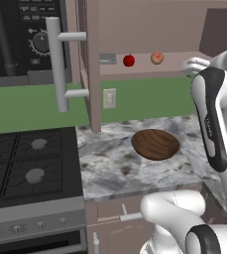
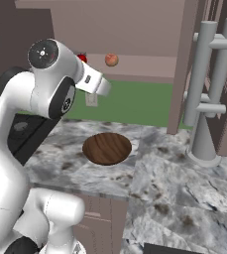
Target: Open the cabinet. Pick the peach and apple from the cabinet and place them into the bowl. Then close the cabinet.
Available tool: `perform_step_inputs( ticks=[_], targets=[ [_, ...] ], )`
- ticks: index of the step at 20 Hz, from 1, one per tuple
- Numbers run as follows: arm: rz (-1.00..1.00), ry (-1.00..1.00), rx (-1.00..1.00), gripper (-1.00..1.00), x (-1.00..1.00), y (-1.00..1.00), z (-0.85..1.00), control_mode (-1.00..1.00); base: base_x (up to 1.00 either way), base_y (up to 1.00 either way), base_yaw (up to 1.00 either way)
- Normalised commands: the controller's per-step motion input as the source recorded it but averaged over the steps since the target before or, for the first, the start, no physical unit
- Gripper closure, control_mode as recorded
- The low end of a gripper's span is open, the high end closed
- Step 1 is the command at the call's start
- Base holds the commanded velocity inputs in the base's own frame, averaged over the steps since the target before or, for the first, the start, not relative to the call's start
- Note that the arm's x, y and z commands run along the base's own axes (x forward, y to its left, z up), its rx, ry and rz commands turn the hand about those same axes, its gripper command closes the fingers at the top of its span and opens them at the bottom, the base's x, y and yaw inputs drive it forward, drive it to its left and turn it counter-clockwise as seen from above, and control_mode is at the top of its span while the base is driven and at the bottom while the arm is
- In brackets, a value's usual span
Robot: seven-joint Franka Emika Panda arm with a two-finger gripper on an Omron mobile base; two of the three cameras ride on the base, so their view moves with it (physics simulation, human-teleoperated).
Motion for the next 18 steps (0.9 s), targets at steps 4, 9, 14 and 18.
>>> perform_step_inputs(
  ticks=[4,9,14,18],
  targets=[
    [0.0,0.08,0.0,-1.0,0.39,0.0,0.08,-1.0,0.0,0.0,0.0],
    [0.0,0.0,0.0,-1.0,0.31,0.0,0.0,-1.0,0.0,0.0,0.0],
    [0.0,0.0,0.0,-1.0,0.25,0.01,0.0,-1.0,0.0,0.0,0.0],
    [0.0,0.0,0.0,-1.0,0.33,0.02,0.0,-1.0,0.0,0.0,0.0]
  ],
)
